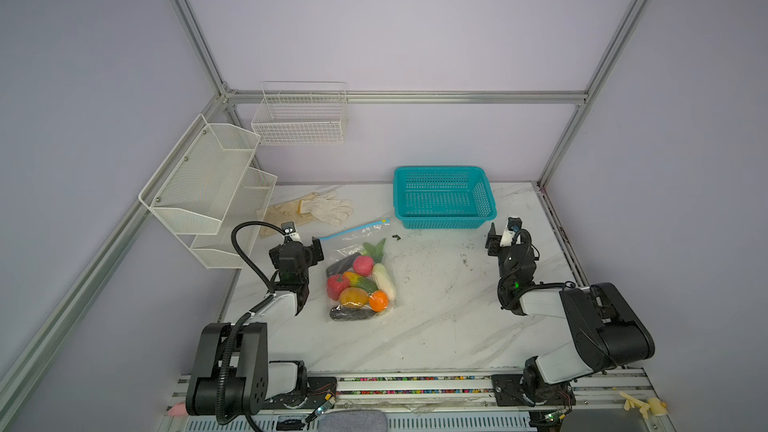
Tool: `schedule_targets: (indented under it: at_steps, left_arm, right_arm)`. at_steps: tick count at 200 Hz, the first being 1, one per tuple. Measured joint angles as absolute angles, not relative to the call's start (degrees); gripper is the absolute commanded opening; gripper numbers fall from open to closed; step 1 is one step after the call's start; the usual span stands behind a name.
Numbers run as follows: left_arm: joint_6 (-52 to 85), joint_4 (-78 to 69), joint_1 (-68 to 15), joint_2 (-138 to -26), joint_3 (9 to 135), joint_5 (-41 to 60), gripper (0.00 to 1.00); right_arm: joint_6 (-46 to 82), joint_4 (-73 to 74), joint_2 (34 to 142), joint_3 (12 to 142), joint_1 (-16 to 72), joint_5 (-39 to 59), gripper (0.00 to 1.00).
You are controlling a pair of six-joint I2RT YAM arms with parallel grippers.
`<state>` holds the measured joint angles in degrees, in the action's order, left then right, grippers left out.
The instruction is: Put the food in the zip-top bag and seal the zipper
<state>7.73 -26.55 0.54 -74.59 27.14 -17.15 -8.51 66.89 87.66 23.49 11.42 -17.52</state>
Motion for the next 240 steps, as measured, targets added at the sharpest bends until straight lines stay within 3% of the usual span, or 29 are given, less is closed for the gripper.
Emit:
schedule_targets:
  at_steps: [81,129,178,202,240]
  left_arm:
    - [5.78,-37.52,1.74,-78.96,24.21,-12.49,0.99]
    - [5.19,-43.79,2.74,-80.75,21.87,-9.5,1.0]
    - [4.86,-49.34,2.94,-86.72,20.82,-8.03,1.0]
    - [4.84,-51.42,2.94,-89.62,20.71,-7.66,1.0]
    - [4.82,-52.21,2.94,-89.93,20.71,-7.6,1.0]
  right_arm:
    - [-7.51,68.71,89.49,25.36,10.41,-15.31,0.74]
    - [-7.11,77.01,97.36,22.31,10.22,-15.18,0.75]
    - [-6.63,83.22,103.2,20.99,10.0,-15.22,0.83]
    - [-5.98,82.98,103.2,21.87,9.69,-15.14,0.97]
    - [-4.67,80.97,103.2,24.77,7.84,-13.39,0.97]
